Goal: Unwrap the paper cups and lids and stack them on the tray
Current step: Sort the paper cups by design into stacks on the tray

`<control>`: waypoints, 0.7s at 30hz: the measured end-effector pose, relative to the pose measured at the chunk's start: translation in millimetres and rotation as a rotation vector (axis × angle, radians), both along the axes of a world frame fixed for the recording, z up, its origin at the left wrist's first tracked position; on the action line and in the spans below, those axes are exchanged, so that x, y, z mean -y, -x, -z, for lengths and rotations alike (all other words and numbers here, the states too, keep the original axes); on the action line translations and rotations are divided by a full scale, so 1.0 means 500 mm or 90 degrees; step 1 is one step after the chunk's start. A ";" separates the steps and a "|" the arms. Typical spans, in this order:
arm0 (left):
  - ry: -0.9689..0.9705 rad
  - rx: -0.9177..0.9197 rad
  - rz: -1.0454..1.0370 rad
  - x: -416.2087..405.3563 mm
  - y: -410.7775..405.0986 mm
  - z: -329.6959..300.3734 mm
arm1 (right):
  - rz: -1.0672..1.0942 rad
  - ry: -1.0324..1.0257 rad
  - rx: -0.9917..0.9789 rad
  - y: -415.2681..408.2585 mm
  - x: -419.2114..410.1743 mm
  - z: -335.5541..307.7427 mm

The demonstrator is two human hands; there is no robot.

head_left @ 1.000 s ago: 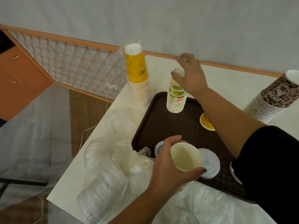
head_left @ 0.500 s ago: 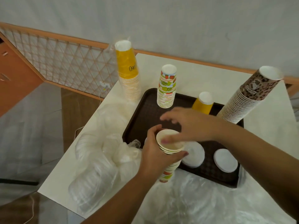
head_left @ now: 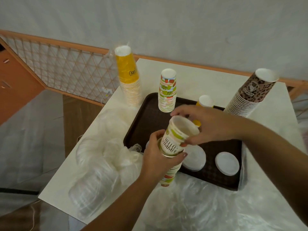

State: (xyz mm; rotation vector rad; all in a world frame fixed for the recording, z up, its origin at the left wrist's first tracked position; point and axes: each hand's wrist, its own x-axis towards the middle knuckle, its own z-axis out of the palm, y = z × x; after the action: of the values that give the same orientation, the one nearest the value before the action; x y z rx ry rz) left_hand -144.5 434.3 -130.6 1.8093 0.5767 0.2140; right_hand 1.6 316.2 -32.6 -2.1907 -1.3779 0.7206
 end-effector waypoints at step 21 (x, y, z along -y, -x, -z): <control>-0.029 -0.002 0.040 -0.024 -0.003 0.028 | 0.434 -0.416 -0.101 -0.211 -0.247 0.101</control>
State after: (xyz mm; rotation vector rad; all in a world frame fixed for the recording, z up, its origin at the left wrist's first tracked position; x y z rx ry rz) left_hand -142.8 446.4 -144.8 1.8696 0.5196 0.1820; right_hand 107.4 439.5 -83.3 -1.8234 -0.5806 0.1447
